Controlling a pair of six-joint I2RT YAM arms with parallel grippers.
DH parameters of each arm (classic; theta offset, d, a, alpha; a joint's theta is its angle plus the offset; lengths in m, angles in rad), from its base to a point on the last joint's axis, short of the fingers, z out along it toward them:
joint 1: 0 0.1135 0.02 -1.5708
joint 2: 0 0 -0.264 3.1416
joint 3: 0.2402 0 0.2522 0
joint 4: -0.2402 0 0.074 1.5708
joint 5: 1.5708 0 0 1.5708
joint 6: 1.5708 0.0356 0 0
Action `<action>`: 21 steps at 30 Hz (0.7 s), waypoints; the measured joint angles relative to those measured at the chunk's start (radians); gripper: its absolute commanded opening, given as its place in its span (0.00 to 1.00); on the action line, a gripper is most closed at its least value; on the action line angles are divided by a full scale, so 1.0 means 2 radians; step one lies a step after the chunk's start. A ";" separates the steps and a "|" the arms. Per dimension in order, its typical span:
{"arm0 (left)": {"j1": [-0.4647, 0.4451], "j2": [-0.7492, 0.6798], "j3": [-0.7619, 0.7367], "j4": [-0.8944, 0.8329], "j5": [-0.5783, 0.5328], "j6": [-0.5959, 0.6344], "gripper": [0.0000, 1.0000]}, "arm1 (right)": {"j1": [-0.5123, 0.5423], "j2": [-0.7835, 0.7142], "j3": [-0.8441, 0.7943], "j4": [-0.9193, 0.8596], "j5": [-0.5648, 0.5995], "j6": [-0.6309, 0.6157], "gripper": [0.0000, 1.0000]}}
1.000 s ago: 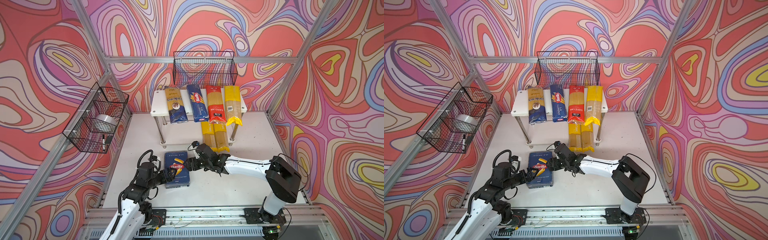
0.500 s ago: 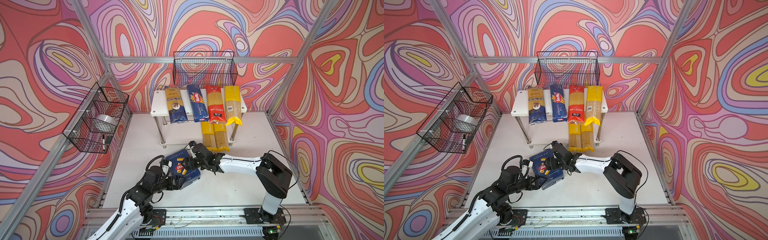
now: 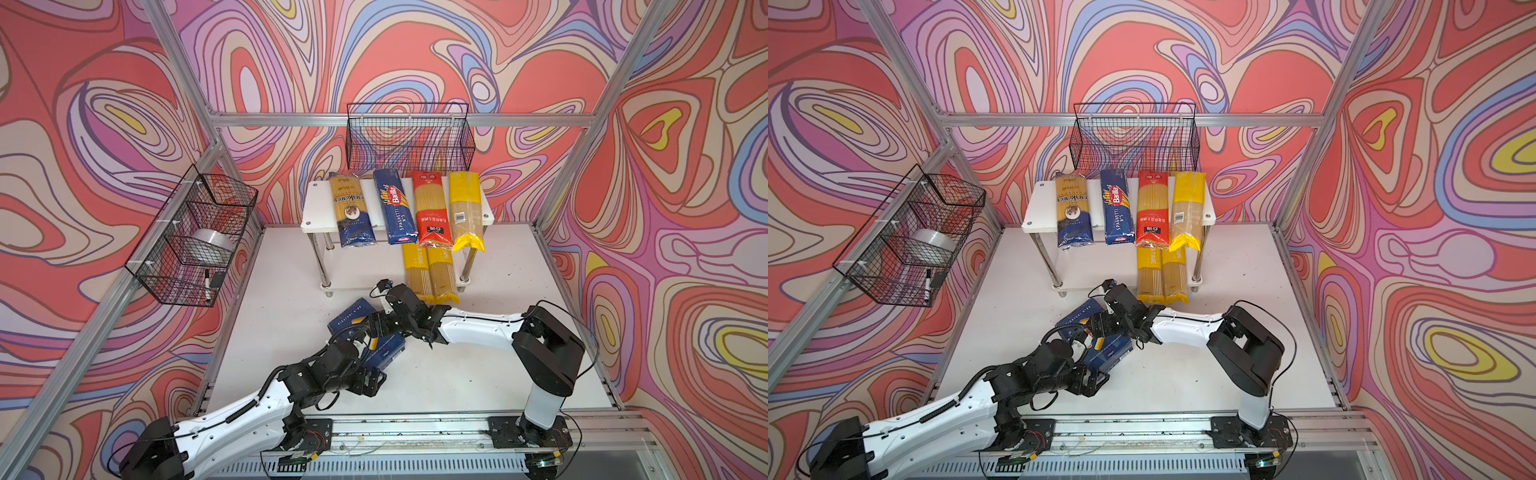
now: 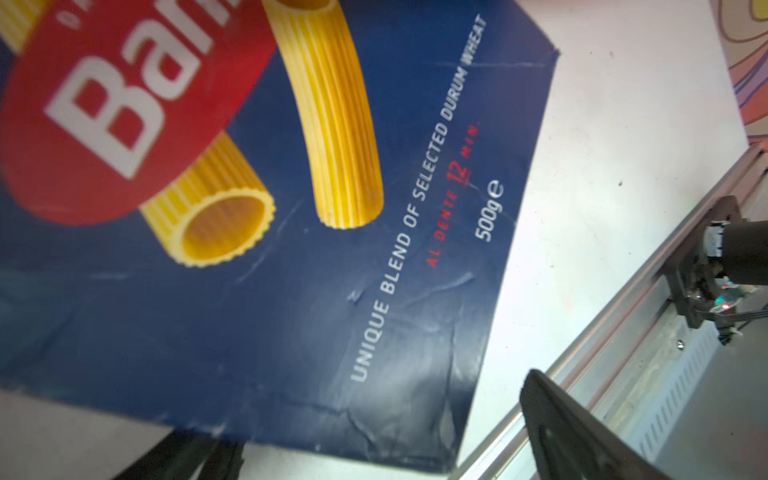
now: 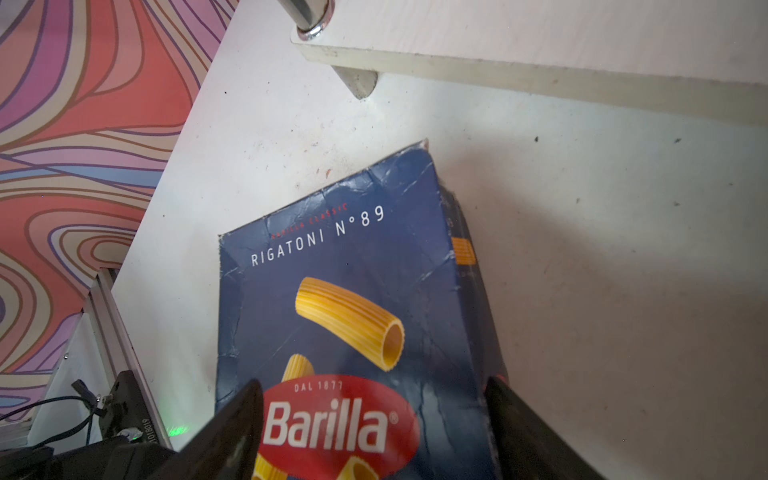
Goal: Place and organize the pasta boxes and bags onto the shelf
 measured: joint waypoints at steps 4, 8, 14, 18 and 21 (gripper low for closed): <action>-0.008 0.006 0.000 0.006 -0.009 -0.002 1.00 | -0.001 0.001 0.000 0.007 -0.005 0.002 0.85; -0.022 0.006 0.006 -0.002 -0.016 -0.002 1.00 | -0.001 0.002 0.000 0.017 -0.010 0.002 0.85; -0.030 -0.006 0.073 -0.088 -0.074 -0.013 1.00 | 0.000 -0.017 -0.018 0.006 0.026 0.006 0.87; -0.029 -0.046 0.105 -0.115 -0.117 -0.020 1.00 | 0.005 -0.084 -0.045 -0.030 0.068 0.009 0.87; -0.017 -0.072 0.116 -0.138 -0.141 -0.020 1.00 | 0.006 -0.124 -0.045 -0.056 0.096 0.014 0.87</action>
